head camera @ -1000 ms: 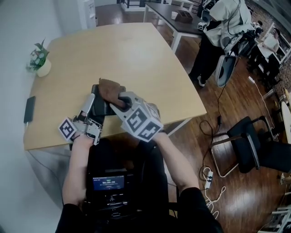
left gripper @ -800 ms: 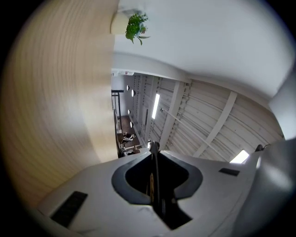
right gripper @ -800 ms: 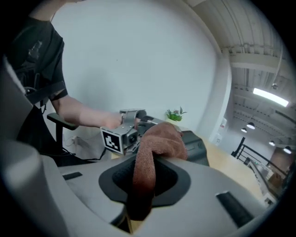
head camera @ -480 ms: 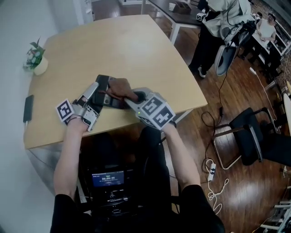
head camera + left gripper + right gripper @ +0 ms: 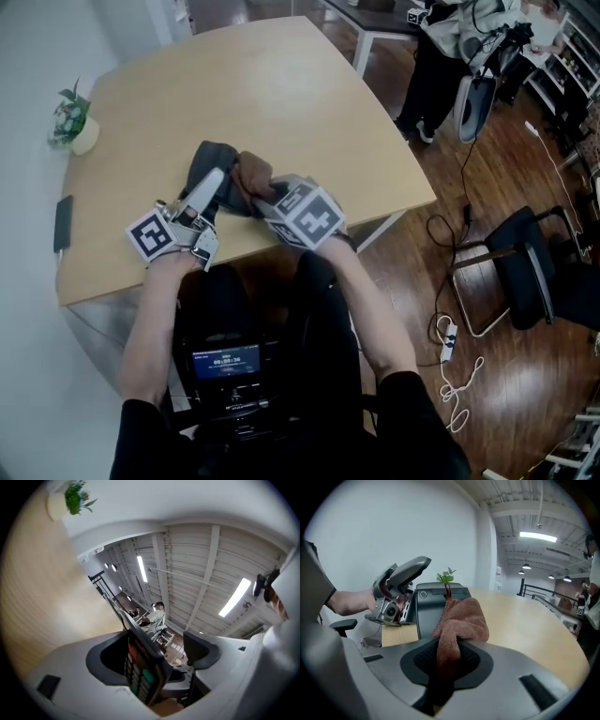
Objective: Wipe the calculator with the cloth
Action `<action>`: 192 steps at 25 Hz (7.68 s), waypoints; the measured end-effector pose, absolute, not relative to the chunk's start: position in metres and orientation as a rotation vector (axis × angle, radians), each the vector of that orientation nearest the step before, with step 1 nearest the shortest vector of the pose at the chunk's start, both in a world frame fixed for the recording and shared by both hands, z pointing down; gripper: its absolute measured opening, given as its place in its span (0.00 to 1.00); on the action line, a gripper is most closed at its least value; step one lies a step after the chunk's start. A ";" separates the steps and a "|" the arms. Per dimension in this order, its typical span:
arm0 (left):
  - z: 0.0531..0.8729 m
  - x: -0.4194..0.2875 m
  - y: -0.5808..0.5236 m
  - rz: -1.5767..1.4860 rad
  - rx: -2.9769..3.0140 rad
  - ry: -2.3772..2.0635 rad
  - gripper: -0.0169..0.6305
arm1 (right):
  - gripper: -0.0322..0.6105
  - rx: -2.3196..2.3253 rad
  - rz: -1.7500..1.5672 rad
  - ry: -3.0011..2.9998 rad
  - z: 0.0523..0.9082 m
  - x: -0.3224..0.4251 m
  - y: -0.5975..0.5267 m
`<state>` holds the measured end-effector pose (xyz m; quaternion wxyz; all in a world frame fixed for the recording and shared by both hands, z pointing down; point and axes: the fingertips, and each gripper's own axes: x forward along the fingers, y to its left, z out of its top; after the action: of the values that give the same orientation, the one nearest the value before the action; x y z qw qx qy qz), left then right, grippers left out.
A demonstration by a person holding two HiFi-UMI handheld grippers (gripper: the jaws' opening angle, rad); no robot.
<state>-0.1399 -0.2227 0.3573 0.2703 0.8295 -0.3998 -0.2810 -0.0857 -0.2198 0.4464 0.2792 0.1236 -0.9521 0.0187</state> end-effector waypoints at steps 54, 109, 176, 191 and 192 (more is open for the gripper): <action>0.384 -0.077 -0.223 0.696 2.959 -1.416 0.47 | 0.14 0.172 -0.598 -2.629 0.313 -0.119 -0.148; 0.387 -0.108 -0.233 0.352 2.777 -1.449 0.44 | 0.14 0.565 -0.042 -2.628 0.388 -0.046 -0.262; 0.385 -0.245 -0.291 -0.548 2.008 -1.111 0.45 | 0.14 0.632 0.231 -2.443 0.445 -0.141 -0.348; 0.390 -0.240 -0.294 -0.524 1.988 -1.200 0.45 | 0.14 0.549 0.243 -2.483 0.448 -0.159 -0.354; 0.390 -0.239 -0.294 -0.520 1.988 -1.207 0.45 | 0.14 0.546 0.245 -2.485 0.448 -0.158 -0.353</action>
<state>-0.2395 -0.2941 0.3905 0.3702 0.7749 -0.4705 -0.2028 -0.1583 -0.3532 0.4481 0.2885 0.2045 -0.9309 0.0916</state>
